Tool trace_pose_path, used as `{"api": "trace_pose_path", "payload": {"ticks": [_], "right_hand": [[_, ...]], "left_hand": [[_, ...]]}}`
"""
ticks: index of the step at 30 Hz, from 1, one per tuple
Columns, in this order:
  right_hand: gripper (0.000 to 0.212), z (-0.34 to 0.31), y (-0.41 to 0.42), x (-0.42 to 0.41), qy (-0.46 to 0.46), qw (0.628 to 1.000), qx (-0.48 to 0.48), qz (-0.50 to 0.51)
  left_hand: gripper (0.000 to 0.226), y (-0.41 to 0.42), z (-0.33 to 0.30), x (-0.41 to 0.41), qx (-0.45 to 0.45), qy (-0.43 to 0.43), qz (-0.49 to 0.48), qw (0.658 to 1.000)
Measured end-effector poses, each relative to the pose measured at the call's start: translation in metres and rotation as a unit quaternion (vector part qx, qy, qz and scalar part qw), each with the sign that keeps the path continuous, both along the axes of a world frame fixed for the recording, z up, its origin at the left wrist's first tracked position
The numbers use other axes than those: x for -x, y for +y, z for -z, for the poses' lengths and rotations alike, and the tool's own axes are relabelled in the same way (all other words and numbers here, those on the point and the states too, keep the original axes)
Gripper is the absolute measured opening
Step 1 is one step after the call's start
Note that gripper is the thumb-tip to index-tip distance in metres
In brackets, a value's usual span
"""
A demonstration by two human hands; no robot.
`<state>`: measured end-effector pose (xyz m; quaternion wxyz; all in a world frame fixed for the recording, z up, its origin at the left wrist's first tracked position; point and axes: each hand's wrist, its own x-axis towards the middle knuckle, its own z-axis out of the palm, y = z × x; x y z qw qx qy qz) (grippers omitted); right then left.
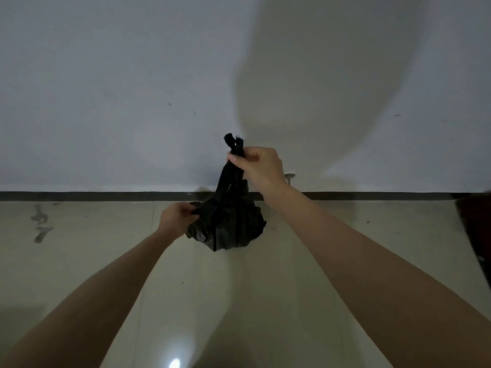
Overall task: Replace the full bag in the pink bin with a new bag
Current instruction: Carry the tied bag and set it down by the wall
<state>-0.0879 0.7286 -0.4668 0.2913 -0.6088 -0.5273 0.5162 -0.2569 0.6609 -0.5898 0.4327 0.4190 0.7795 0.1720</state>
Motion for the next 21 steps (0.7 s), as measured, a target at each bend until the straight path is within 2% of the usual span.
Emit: {"api": "trace_pose_path", "payload": {"ticks": [2, 6, 10, 13, 15, 18, 20, 21], "right_hand": [[0.021, 0.028, 0.005, 0.001, -0.025, 1.0, 0.012, 0.006], [0.029, 0.05, 0.004, -0.003, -0.018, 0.998, 0.031, 0.046], [0.062, 0.037, -0.009, -0.009, 0.01, 0.997, 0.074, 0.017], [0.064, 0.015, -0.032, -0.019, -0.023, 0.996, 0.079, -0.019], [0.061, -0.011, -0.059, -0.028, -0.085, 0.994, 0.052, -0.053], [0.063, -0.063, -0.101, -0.039, -0.182, 0.976, 0.01, -0.116], [0.065, -0.105, -0.123, -0.045, -0.266, 0.951, -0.034, -0.152], [0.067, -0.125, -0.133, -0.05, -0.321, 0.929, -0.073, -0.17]], "left_hand": [[0.024, 0.004, 0.015, -0.001, -0.025, 0.019, -0.04, 0.999], [0.031, 0.0, 0.009, -0.004, -0.046, 0.031, -0.033, 0.998], [0.038, -0.009, -0.022, -0.005, -0.039, 0.032, 0.03, 0.998], [0.042, -0.029, -0.068, -0.006, -0.049, 0.054, 0.094, 0.993], [0.05, -0.05, -0.1, -0.007, -0.055, 0.08, 0.157, 0.983], [0.061, -0.087, -0.151, -0.013, 0.014, 0.138, 0.216, 0.967], [0.067, -0.107, -0.191, -0.025, -0.044, 0.191, 0.296, 0.935], [0.08, -0.113, -0.213, -0.033, -0.078, 0.203, 0.355, 0.909]]}}
